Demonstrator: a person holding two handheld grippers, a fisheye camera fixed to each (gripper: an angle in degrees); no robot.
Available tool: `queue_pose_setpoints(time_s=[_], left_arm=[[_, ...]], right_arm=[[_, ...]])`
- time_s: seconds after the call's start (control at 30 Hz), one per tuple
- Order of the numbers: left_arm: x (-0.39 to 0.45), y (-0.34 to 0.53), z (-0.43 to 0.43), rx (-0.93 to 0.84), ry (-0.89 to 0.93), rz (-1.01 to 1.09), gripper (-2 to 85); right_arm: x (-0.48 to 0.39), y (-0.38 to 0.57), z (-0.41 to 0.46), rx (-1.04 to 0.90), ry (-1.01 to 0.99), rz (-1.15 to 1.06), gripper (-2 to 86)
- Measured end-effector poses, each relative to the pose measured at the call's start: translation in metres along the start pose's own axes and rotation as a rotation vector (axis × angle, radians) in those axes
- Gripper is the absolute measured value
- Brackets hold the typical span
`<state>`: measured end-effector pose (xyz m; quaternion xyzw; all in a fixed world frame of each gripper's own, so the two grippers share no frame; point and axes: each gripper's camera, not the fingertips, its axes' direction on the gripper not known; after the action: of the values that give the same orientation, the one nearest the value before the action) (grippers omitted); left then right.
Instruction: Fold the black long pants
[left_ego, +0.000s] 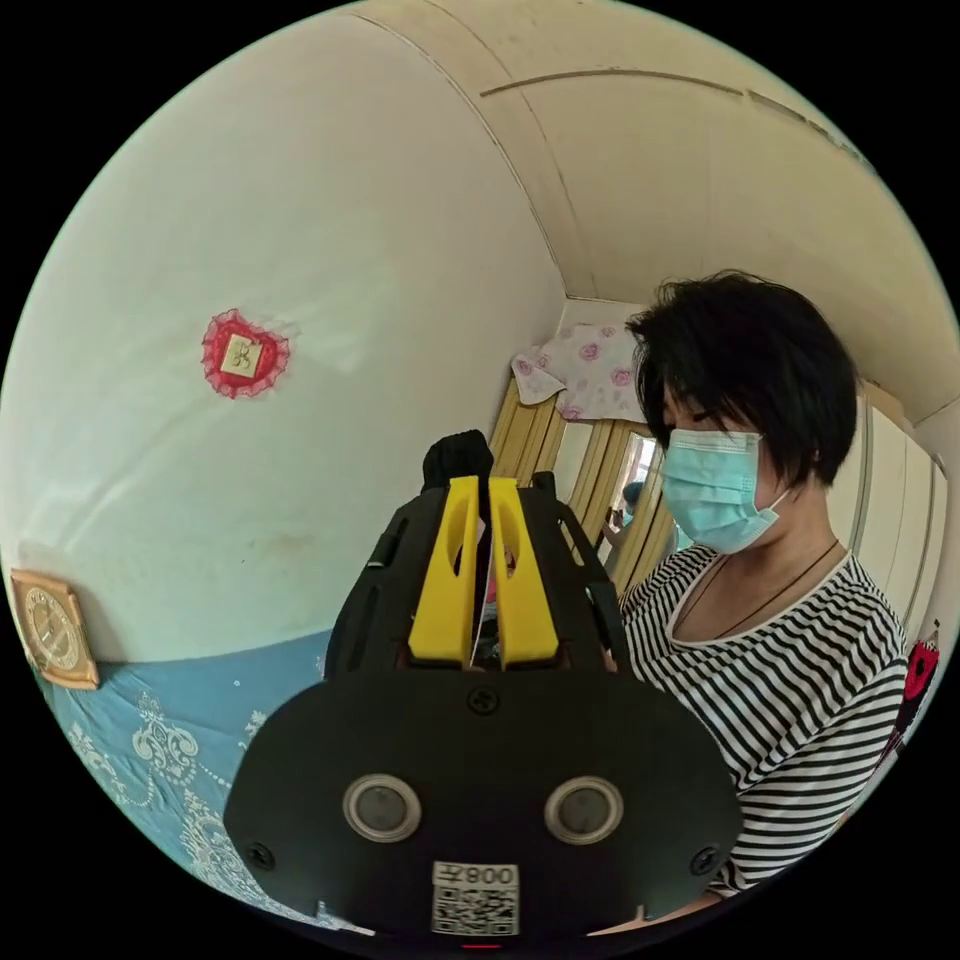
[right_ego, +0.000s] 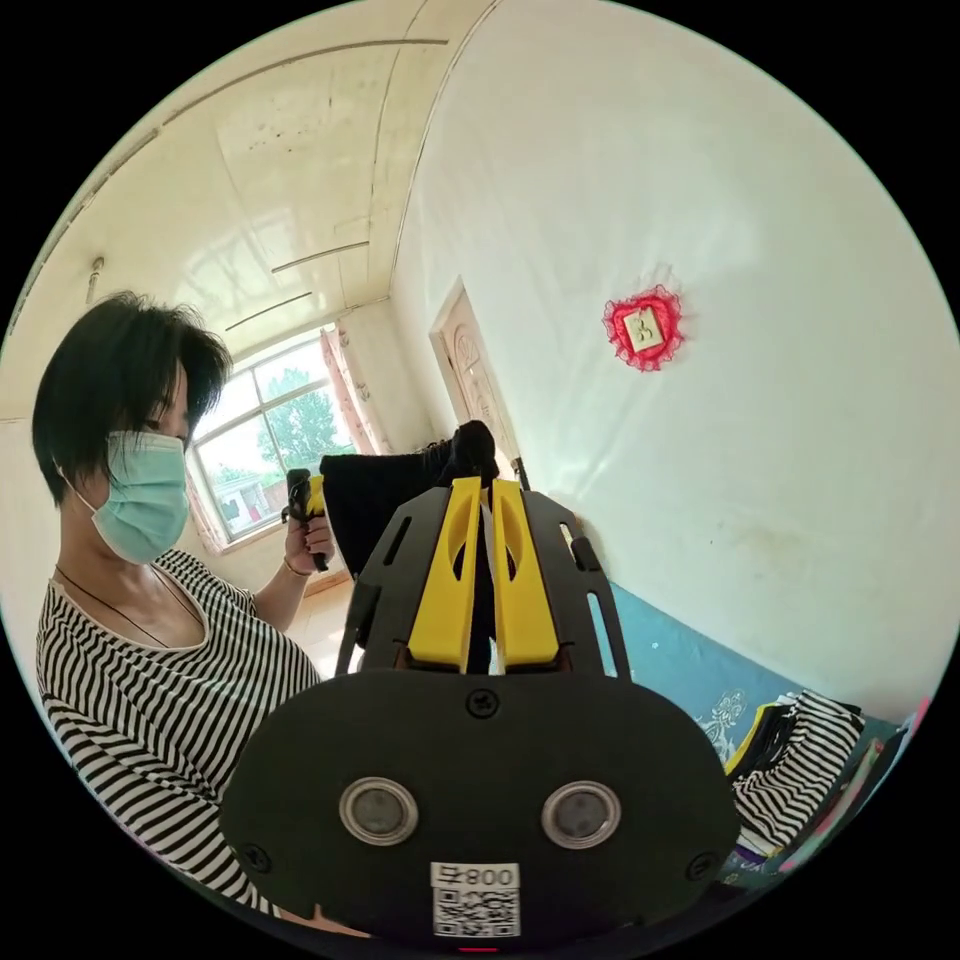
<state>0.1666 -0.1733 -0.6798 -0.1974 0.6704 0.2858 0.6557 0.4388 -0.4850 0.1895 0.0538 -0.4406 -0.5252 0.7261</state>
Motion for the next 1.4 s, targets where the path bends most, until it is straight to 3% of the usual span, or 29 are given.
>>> queue_pose_setpoints(time_s=[0.37,0.77,0.97,1.1,1.3,1.4], left_arm=[[0.053,-0.014,-0.055,-0.065,0.086,0.095,2.1],[0.022,0.034,-0.108,-0.092,0.057,0.001,2.0],[-0.038,0.087,-0.183,-0.009,-0.114,-0.143,2.0],[-0.098,0.140,-0.246,0.054,-0.269,-0.321,2.0],[-0.226,0.274,-0.363,0.098,-0.580,-0.674,1.6],[-0.298,0.377,-0.422,0.039,-0.745,-1.021,0.8]], right_arm=[[-0.003,-0.008,0.034,0.086,0.086,-0.082,1.7],[0.048,-0.012,0.150,-0.005,0.042,-0.153,2.0],[0.076,-0.016,0.289,-0.195,-0.072,-0.223,2.2],[0.094,0.002,0.439,-0.391,-0.140,-0.242,2.7],[0.112,0.105,0.704,-0.788,-0.171,-0.172,4.4],[0.134,0.192,0.809,-1.018,-0.165,-0.017,3.6]])
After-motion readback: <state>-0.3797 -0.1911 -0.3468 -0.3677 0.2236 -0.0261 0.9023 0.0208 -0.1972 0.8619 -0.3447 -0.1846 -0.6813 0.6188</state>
